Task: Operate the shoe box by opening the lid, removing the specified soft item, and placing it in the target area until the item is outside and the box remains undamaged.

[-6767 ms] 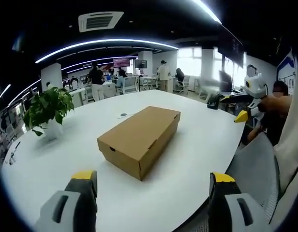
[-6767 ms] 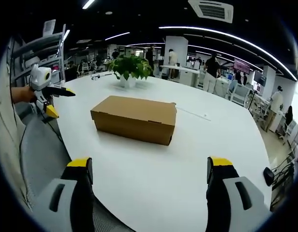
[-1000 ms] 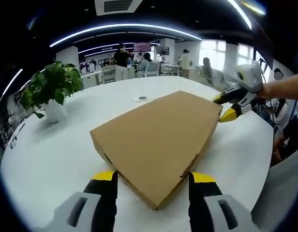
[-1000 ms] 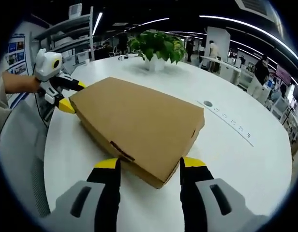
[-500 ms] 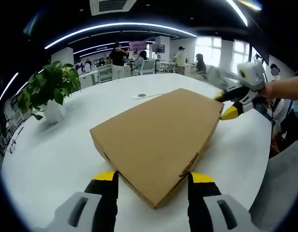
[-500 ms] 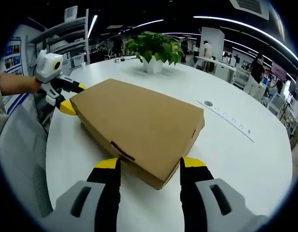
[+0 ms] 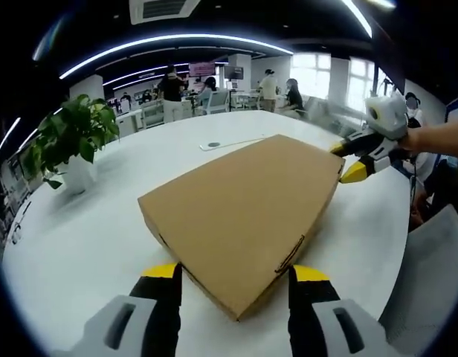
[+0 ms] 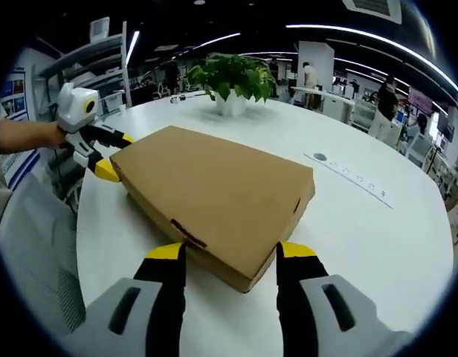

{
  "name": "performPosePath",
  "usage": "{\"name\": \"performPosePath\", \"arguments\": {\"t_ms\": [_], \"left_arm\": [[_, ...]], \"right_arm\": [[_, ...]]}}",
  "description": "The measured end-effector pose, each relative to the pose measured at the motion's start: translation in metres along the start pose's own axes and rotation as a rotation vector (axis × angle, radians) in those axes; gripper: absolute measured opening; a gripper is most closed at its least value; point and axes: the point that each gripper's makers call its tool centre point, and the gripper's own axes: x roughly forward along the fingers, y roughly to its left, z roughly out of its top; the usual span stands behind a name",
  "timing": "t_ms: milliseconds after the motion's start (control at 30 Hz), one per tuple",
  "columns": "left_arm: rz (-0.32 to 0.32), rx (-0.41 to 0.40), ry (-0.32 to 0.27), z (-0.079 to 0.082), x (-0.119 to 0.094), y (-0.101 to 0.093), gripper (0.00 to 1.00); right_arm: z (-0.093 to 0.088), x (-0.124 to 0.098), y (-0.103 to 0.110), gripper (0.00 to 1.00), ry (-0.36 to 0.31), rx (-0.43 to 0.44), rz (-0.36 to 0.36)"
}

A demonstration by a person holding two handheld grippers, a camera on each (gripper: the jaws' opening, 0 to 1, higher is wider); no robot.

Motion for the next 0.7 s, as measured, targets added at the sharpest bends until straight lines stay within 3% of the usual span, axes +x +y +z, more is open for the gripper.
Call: {"name": "performPosePath", "arguments": {"t_ms": [700], "left_arm": [[-0.070, 0.052, 0.020, -0.011, -0.017, 0.008, 0.57]], "right_arm": [[-0.003, -0.007, 0.036, 0.43, -0.040, 0.071, -0.040]]}}
